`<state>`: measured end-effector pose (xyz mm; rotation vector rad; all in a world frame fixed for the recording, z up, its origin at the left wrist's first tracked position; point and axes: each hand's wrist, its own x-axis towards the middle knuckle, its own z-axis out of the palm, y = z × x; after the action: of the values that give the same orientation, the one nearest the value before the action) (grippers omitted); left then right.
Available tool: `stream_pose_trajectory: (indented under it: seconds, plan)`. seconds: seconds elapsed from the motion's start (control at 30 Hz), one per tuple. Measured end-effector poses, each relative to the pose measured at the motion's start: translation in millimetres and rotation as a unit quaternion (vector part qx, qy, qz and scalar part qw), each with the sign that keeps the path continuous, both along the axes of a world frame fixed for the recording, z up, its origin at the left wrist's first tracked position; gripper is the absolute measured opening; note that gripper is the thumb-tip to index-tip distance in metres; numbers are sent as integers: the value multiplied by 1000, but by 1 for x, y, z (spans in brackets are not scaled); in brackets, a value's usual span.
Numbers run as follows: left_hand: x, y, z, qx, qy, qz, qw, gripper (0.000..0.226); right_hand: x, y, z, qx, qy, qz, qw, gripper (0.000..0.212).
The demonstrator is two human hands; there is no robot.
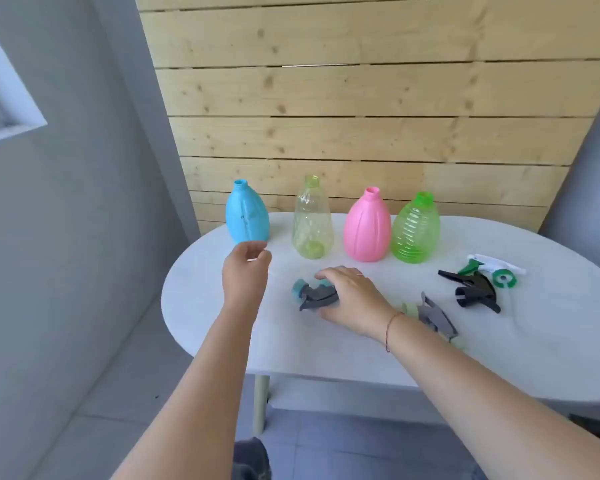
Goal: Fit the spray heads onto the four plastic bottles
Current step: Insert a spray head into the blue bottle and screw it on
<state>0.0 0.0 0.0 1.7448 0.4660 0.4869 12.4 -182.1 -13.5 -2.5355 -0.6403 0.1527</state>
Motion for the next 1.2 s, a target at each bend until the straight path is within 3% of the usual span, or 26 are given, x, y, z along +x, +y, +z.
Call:
stream_pose_trajectory:
  seconds: [0.1,0.23,0.33,0.47,0.7,0.87,1.1,1.2]
  plan:
    - [7,14,-4,0,6,74,997,37,7,8,-6,-21,-25,5,999,67]
    - [29,43,-3,-21,4,134,991,85,12,15,-11,-26,-65,0,998,63]
    - [56,59,1,2,14,76,997,111,13,21,-13,-33,-84,18,996,52]
    - [88,68,1,4,17,-5,1000,126,11,30,-15,-35,-90,21,995,44]
    - [114,76,-11,-14,28,-10,999,132,5,36,-11,-39,-103,27,994,43]
    - [119,76,-15,4,33,2,999,128,5,33,-5,11,-124,7,992,36]
    - [101,73,-7,50,-6,29,998,90,2,26,8,90,-181,-2,979,38]
    - [82,74,-2,55,-24,79,995,90,2,24,17,149,-175,-24,973,36]
